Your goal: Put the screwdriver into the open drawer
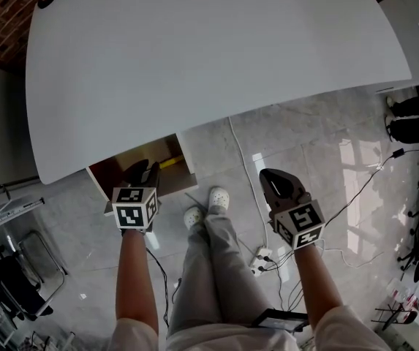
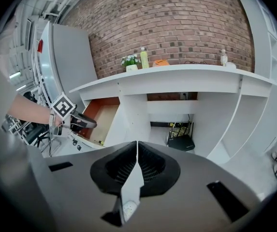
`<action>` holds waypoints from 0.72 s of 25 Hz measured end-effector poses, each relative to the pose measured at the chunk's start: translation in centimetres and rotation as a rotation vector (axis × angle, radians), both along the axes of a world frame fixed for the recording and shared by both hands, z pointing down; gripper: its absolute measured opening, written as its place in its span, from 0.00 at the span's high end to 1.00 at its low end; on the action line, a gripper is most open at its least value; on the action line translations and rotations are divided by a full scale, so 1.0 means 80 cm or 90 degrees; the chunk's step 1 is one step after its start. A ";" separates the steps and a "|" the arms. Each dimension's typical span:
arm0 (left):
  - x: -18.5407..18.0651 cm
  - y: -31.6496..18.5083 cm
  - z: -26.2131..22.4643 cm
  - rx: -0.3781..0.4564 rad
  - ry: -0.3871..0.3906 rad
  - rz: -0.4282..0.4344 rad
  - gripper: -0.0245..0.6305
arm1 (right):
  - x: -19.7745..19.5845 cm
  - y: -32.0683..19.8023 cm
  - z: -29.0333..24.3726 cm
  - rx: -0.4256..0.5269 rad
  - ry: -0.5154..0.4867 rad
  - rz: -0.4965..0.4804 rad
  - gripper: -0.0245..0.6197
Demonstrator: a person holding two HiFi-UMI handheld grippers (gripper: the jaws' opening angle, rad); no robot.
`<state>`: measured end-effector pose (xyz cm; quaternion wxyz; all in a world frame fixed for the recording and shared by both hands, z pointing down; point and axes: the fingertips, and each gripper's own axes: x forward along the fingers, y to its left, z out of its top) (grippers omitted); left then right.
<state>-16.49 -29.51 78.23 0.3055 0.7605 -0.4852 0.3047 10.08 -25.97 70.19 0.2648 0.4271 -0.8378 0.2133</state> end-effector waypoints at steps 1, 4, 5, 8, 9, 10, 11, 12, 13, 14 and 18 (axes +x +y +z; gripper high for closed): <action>-0.001 0.002 -0.003 -0.001 -0.001 -0.003 0.80 | 0.001 -0.001 -0.003 0.001 0.001 -0.001 0.93; -0.006 0.008 -0.015 -0.001 -0.001 -0.015 0.81 | 0.004 -0.005 -0.017 0.004 0.004 -0.006 0.93; -0.009 0.009 -0.021 0.001 0.000 -0.022 0.82 | 0.004 -0.007 -0.023 0.007 0.005 -0.008 0.93; -0.021 0.013 -0.042 0.008 0.005 -0.046 0.82 | 0.001 -0.008 -0.045 0.018 0.009 -0.014 0.93; -0.024 0.015 -0.049 0.010 0.006 -0.051 0.82 | 0.001 -0.008 -0.054 0.022 0.010 -0.013 0.93; -0.027 0.017 -0.058 0.011 0.006 -0.056 0.82 | 0.002 -0.009 -0.062 0.026 0.011 -0.011 0.93; -0.029 0.019 -0.067 0.013 0.006 -0.060 0.83 | 0.003 -0.009 -0.072 0.030 0.011 -0.009 0.93; -0.030 0.021 -0.076 0.016 0.006 -0.062 0.83 | 0.004 -0.009 -0.081 0.033 0.011 -0.006 0.93; -0.031 0.023 -0.086 0.018 0.007 -0.065 0.84 | 0.005 -0.009 -0.090 0.037 0.011 -0.004 0.93; -0.031 0.026 -0.096 0.020 0.009 -0.067 0.86 | 0.007 -0.007 -0.100 0.040 0.011 -0.002 0.93; -0.028 0.038 -0.135 0.032 0.011 -0.068 0.93 | 0.017 0.000 -0.136 0.046 0.014 0.008 0.93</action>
